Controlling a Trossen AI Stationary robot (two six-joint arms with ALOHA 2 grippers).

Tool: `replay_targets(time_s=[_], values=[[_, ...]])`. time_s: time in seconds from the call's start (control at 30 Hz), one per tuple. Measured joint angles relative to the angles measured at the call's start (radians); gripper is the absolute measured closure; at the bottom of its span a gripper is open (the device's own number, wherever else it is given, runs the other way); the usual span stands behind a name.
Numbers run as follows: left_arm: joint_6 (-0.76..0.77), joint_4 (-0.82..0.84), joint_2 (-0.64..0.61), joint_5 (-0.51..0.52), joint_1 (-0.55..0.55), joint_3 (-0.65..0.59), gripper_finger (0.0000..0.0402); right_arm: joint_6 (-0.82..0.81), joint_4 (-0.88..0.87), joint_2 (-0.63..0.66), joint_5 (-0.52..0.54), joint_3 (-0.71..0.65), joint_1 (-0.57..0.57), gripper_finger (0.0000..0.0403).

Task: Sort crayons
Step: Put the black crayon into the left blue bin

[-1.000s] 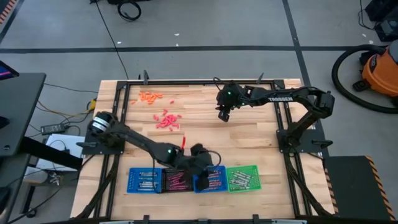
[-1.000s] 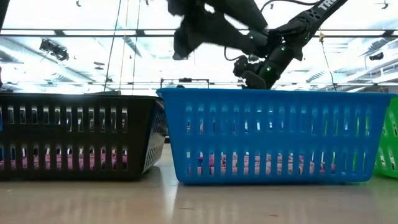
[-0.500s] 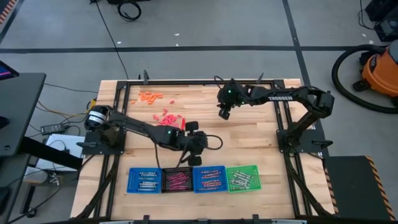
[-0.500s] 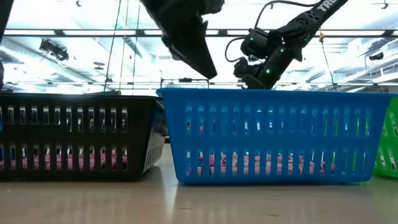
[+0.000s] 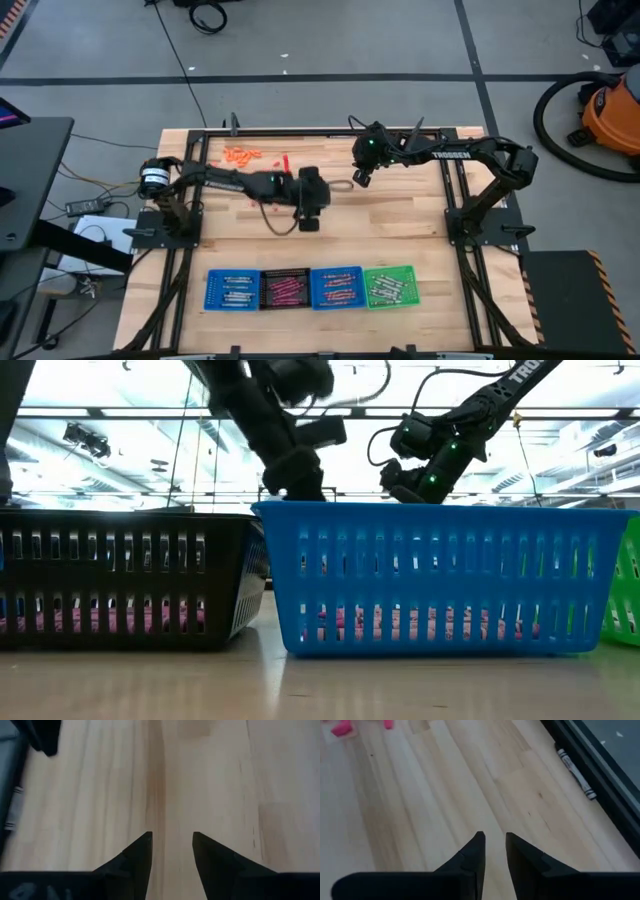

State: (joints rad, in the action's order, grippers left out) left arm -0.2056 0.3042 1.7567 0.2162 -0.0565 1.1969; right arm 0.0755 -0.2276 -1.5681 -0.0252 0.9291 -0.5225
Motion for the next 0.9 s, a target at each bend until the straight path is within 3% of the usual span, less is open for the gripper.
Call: replay_targets(time_s=[0.07, 0.2, 0.37, 0.53, 0.73, 0.9], values=[[-0.012, 0.002, 0.002, -0.064, -0.05, -0.001, 0.0251, -0.013, 0.002, 0.0, -0.001, 0.0, 0.008, 0.0319], [-0.025, 0.003, 0.002, -0.076, -0.13, 0.0, 0.0251, -0.023, 0.01, 0.0, -0.001, 0.0, 0.017, 0.032], [-0.024, 0.001, 0.003, -0.067, -0.215, 0.0, 0.0251, -0.003, 0.023, 0.0, 0.009, 0.0, 0.017, 0.032], [-0.005, 0.029, 0.003, 0.011, -0.285, 0.0, 0.0251, 0.006, 0.055, 0.0, 0.05, 0.0, 0.017, 0.032], [-0.095, -0.05, 0.003, 0.023, -0.367, 0.0, 0.0251, -0.02, 0.058, 0.0, 0.061, 0.0, 0.017, 0.032], [-0.136, -0.113, 0.009, -0.086, -0.433, 0.001, 0.0251, 0.001, 0.059, 0.0, 0.063, 0.0, 0.017, 0.0321]])
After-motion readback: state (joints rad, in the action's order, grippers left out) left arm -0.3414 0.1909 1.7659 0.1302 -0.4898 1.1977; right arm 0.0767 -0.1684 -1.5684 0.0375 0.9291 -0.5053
